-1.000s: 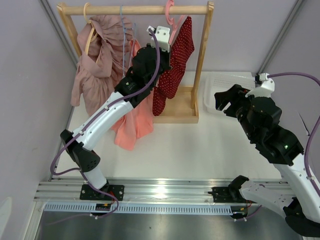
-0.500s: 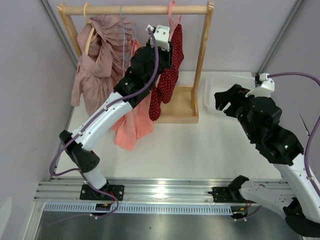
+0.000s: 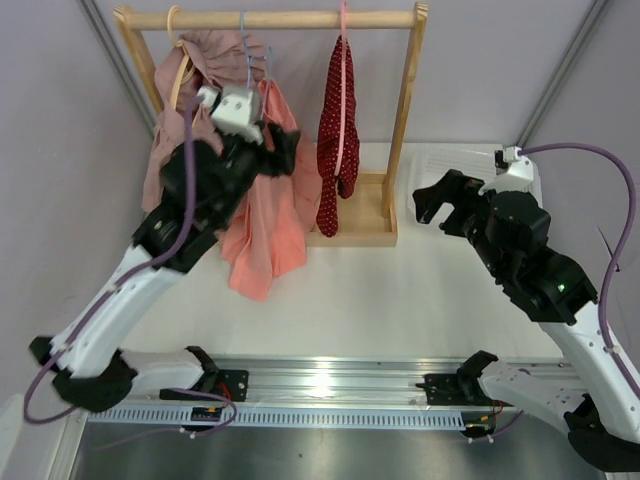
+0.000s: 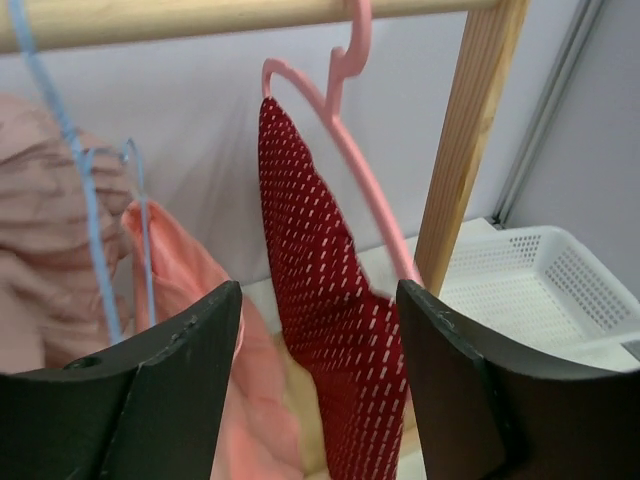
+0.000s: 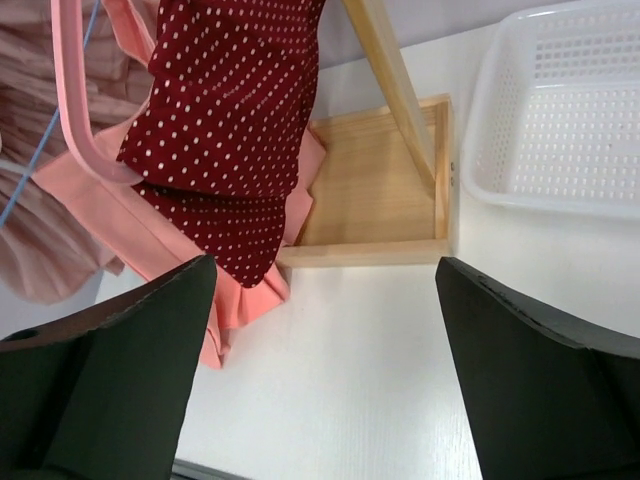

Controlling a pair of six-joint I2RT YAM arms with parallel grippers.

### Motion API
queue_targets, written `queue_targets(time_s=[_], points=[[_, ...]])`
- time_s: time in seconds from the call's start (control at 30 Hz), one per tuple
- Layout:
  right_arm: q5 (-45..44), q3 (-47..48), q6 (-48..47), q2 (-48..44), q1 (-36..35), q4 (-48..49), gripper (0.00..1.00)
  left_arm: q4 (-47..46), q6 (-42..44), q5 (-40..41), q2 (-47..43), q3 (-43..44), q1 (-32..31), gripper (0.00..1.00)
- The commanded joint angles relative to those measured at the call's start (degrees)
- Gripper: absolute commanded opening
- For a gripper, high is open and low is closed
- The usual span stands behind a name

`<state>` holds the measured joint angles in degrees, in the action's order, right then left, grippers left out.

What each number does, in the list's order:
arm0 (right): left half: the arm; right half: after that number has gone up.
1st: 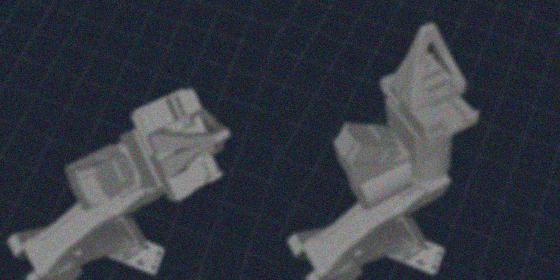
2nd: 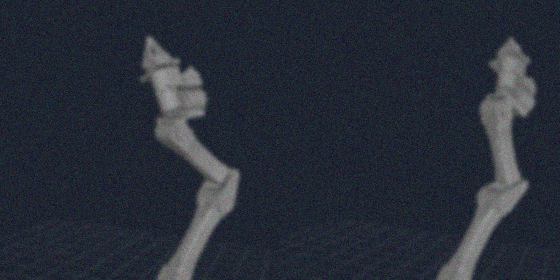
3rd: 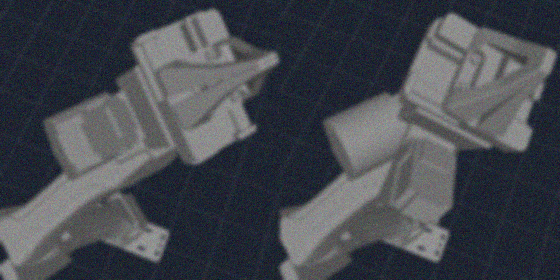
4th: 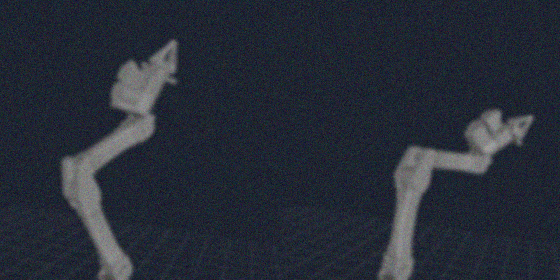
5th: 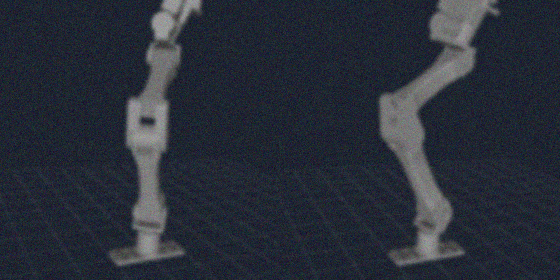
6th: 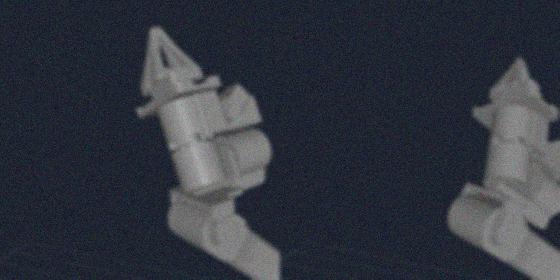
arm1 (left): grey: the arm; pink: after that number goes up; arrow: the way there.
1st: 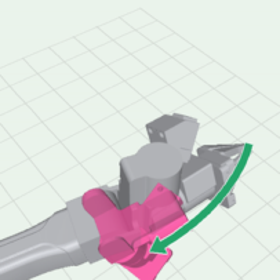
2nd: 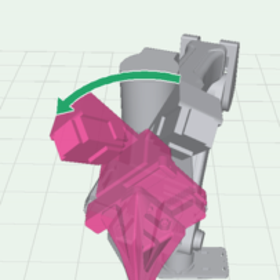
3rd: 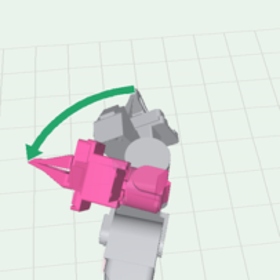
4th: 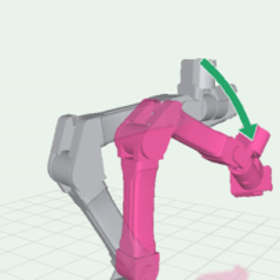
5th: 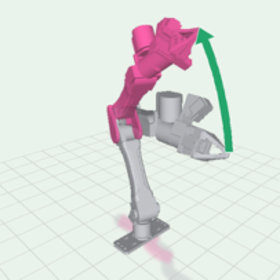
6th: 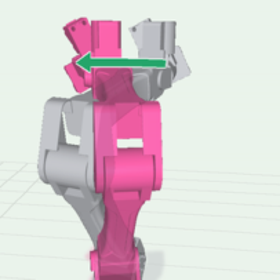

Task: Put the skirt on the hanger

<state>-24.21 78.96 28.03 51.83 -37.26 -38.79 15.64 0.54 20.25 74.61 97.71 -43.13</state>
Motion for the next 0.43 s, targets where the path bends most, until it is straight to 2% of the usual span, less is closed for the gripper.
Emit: queue_targets(time_s=[0.0,0.17,0.4], points=[[3.20,-0.91,-0.70,0.02,0.25,0.46,0.99,3.52,-5.00,-1.35,-12.88,-14.25,-0.20,0.70],[1.53,-3.90,-0.43,-0.59,0.34,0.38,0.99,7.03,-7.74,-4.07,-24.50,-28.42,-0.20,0.74],[1.09,-6.62,0.09,-1.47,0.52,1.52,0.99,9.85,-8.18,-3.90,-32.86,-33.29,-0.20,0.74]])
